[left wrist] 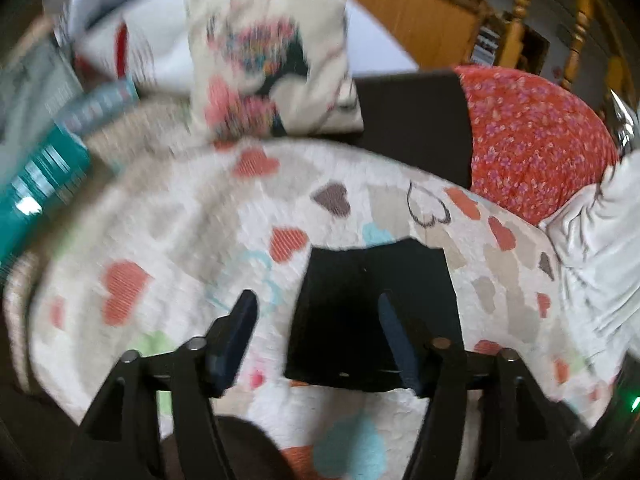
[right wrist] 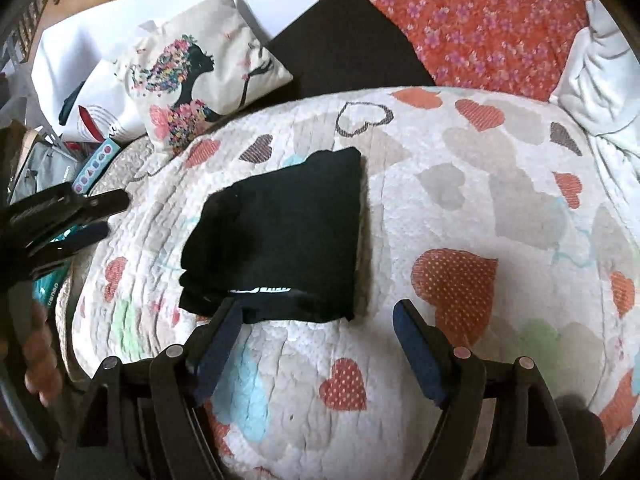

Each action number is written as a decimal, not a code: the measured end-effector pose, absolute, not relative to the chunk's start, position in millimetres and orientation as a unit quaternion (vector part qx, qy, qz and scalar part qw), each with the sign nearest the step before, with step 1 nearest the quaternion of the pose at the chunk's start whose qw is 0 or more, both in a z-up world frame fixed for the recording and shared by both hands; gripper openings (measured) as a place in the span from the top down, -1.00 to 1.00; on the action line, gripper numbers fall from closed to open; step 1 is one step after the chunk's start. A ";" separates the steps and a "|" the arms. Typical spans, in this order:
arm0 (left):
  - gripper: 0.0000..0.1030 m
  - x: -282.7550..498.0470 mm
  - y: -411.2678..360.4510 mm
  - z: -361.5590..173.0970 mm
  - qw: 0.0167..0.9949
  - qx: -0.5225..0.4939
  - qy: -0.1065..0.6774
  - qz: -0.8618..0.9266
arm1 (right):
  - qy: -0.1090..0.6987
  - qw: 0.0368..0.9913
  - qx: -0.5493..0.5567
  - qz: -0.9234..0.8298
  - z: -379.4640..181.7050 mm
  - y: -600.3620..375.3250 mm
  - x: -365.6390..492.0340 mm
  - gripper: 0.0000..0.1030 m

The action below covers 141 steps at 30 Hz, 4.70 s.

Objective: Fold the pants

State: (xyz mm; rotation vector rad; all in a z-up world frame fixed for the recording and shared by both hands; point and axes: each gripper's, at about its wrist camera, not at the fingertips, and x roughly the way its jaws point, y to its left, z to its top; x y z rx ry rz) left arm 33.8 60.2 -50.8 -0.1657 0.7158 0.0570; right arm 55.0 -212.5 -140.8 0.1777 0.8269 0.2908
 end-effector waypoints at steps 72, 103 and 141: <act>-0.99 81.5 56.8 -130.8 0.886 -0.038 0.459 0.053 | 0.408 0.902 0.087 0.111 -128.6 -233.8 75.4 -0.66; 0.46 171.7 66.5 -191.6 0.845 -0.180 0.498 -0.068 | 0.496 0.826 0.166 0.213 -197.8 -182.6 236.1 0.48; 0.48 287.6 -28.0 -161.2 0.856 -0.128 0.479 -0.149 | 0.432 0.865 0.196 0.163 -160.8 -276.4 300.6 0.51</act>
